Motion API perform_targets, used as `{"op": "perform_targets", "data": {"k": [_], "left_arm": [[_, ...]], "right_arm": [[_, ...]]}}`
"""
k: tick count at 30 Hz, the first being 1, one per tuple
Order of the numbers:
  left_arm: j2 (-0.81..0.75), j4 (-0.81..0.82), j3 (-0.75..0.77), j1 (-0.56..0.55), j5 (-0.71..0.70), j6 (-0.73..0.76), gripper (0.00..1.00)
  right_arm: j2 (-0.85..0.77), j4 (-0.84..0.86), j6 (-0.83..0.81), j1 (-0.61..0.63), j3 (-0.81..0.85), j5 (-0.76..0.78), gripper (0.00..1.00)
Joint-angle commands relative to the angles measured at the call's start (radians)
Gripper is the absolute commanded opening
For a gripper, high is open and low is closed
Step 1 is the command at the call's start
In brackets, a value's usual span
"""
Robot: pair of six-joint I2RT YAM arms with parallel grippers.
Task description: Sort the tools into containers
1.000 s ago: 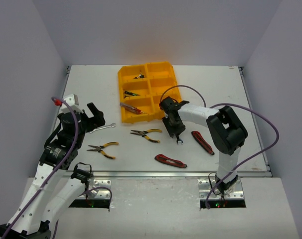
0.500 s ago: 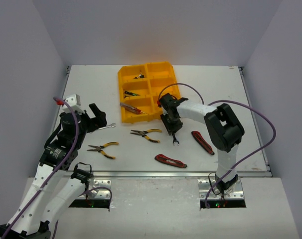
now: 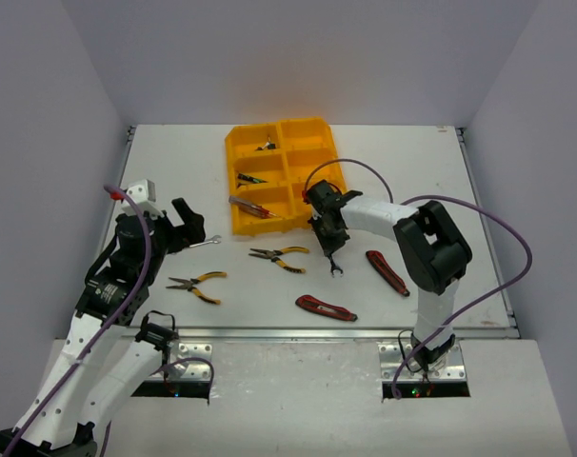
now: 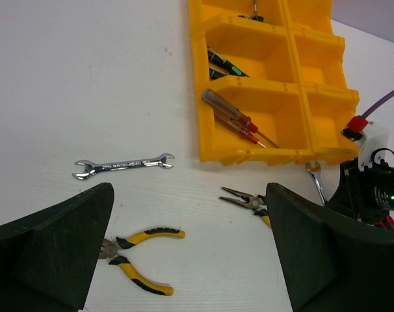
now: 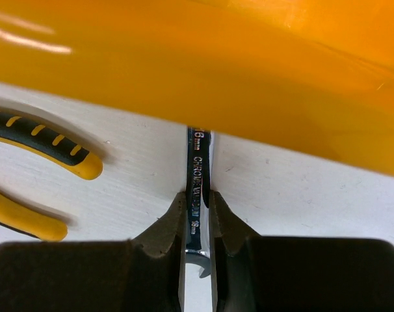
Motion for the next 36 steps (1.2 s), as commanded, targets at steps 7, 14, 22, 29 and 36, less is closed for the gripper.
{"op": "perform_targets", "data": {"k": [7, 14, 22, 29, 36], "left_arm": [[0.000, 0.056, -0.003, -0.006, 0.015, 0.017, 1.00], [-0.003, 0.056, -0.003, -0.007, 0.014, 0.017, 1.00], [-0.003, 0.055, -0.003, -0.006, 0.012, 0.017, 1.00], [-0.007, 0.054, -0.003, -0.006, 0.009, 0.017, 1.00], [-0.005, 0.054, -0.003, -0.006, 0.009, 0.017, 1.00]], "right_arm": [[-0.110, 0.028, 0.022, 0.017, -0.116, 0.039, 0.00], [-0.182, 0.001, 0.019, 0.017, -0.154, 0.024, 0.00], [-0.281, 0.004, 0.018, 0.017, -0.199, 0.003, 0.00], [-0.334, -0.017, 0.016, 0.016, -0.212, -0.007, 0.00], [-0.488, -0.065, 0.003, 0.018, -0.221, -0.037, 0.00]]}}
